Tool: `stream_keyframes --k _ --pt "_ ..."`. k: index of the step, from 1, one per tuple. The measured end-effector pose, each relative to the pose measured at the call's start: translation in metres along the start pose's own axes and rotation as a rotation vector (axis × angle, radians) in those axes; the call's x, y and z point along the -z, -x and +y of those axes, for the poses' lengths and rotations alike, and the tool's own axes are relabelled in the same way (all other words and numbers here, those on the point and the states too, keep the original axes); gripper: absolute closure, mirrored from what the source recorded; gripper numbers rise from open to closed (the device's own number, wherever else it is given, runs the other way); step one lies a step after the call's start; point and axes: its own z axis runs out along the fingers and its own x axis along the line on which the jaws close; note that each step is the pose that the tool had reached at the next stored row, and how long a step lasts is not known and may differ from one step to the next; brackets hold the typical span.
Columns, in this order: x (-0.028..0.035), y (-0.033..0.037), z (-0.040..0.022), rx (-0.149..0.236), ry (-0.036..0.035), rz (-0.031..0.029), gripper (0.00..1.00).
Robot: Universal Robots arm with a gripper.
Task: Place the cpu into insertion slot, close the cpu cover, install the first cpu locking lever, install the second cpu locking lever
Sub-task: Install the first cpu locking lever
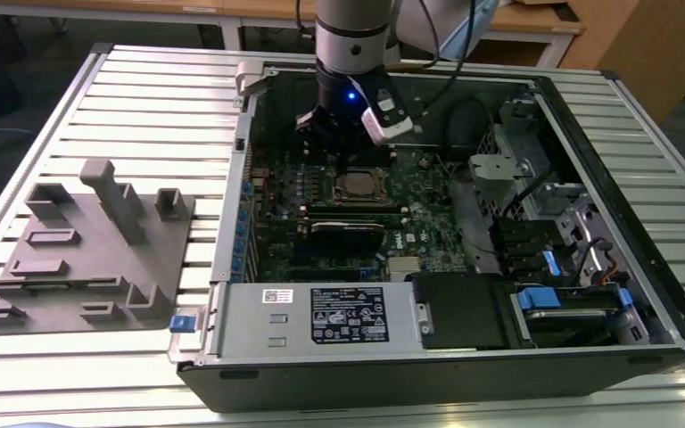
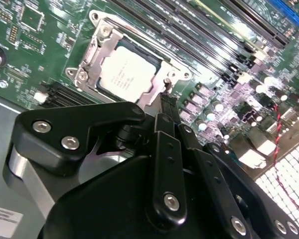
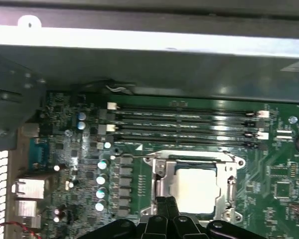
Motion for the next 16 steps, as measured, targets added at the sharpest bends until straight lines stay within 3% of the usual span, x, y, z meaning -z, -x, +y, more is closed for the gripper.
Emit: stream_keyframes --k 9,12,16 --pt "0.0133 -0.0002 0.0002 0.0 0.0039 -0.003 0.89" --pt "0.0143 -0.0006 0.0002 0.0 0.004 -0.0043 0.89" --pt "0.0146 -0.0088 0.0005 0.0 0.0036 -0.0107 0.89"
